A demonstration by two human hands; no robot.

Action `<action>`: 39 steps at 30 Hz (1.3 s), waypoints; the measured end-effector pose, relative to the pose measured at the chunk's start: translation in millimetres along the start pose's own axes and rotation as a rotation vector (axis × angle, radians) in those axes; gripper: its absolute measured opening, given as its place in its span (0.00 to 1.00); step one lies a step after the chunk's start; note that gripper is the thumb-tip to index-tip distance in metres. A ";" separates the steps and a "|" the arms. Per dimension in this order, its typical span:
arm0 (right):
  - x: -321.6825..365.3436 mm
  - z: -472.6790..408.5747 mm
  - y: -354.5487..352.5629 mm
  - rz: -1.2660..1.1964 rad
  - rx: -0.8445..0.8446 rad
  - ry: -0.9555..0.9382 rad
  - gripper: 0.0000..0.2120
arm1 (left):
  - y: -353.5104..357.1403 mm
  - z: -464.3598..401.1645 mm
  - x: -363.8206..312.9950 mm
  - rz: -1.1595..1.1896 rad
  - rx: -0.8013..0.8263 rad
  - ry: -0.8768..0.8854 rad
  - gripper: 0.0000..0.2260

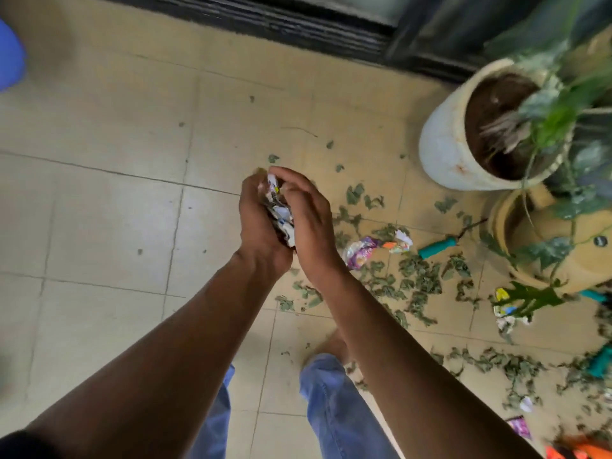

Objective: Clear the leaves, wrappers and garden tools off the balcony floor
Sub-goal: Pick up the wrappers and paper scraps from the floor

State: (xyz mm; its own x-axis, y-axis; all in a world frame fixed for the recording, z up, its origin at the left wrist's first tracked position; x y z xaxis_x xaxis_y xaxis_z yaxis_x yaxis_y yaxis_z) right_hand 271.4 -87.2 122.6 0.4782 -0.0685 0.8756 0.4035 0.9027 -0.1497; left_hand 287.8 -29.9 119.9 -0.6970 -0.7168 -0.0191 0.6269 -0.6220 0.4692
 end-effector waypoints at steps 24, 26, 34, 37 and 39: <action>181.0 27.5 434.3 -0.215 0.247 0.289 0.15 | -55.7 177.7 -443.6 0.487 0.048 0.396 0.29; 188.2 12.0 456.9 -0.222 0.260 0.298 0.17 | -53.2 171.1 -468.6 0.457 0.034 0.423 0.28; 227.2 -92.8 536.8 -0.287 0.265 0.396 0.18 | -5.9 112.9 -578.8 0.304 0.036 0.459 0.28; 237.9 -143.3 570.7 -0.305 0.276 0.456 0.13 | 22.8 79.1 -622.7 0.261 0.061 0.465 0.29; 239.6 -176.1 593.6 -0.321 0.278 0.528 0.18 | 39.1 58.7 -649.2 0.255 0.055 0.454 0.31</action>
State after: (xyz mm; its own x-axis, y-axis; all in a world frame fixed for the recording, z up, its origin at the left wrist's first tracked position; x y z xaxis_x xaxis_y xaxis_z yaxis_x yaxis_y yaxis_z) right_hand 762.8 357.4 162.7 0.7139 -0.4857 0.5044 0.4071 0.8740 0.2654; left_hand 744.4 429.6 202.5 -0.2955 -0.9153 -0.2735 0.7293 -0.4011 0.5542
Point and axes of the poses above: each hand's wrist, its own z-axis away from the middle knuckle, its own y-axis out of the palm, x = y × z, the point moved 5 cm from there along -z, towards the middle knuckle, and after that the axes turned 8 degrees about z, right-handed, at the moved point
